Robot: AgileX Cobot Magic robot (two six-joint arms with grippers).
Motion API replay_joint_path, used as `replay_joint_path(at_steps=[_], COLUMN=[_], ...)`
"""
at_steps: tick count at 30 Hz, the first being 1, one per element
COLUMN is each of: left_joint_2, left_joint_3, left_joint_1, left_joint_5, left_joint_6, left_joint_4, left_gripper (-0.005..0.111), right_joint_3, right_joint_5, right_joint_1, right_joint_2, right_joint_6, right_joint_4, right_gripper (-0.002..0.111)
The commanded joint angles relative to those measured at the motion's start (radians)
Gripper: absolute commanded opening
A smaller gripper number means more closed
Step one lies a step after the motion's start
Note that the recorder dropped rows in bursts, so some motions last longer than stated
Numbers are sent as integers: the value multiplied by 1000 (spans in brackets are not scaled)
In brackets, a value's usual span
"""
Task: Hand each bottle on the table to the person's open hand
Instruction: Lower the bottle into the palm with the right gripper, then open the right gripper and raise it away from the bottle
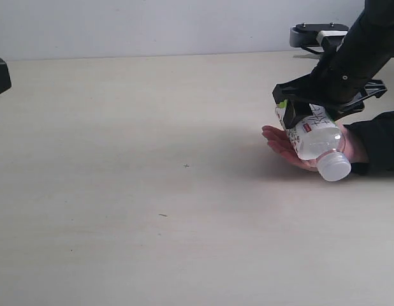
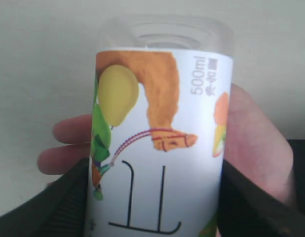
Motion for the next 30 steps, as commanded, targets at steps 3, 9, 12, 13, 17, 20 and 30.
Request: replay_joint_path(at_steps=[3,9,12,13,17,20,30], left_joint_2=[-8,-8,-8,-8,-8,-8,-8], left_joint_3=[3,3,3,3,3,3,3], left_joint_1=[1,1,1,1,1,1,1], left_joint_5=[-1,-1,-1,-1,-1,-1,-1], left_joint_6=[-1,-1,-1,-1,-1,-1,-1], left_joint_4=[-6,-6,-6,-6,-6,-6,-6], left_gripper=[0,0,0,0,0,0,0], right_joint_3=[3,3,3,3,3,3,-9], right_joint_5=[-3,-3,-4,-4,-18,-27,-31], right_joint_1=[2,2,2,2,2,2,2], right_joint_2=[-9,-9,-9,-9,-9,-9,-36], right_joint_6=[-23,-57,-62,-62,-64,-68,-88], right_joint_4=[-9,-17,-17,-17,-17,-17,-25], right_gripper=[17,52,62,65,73,78,91])
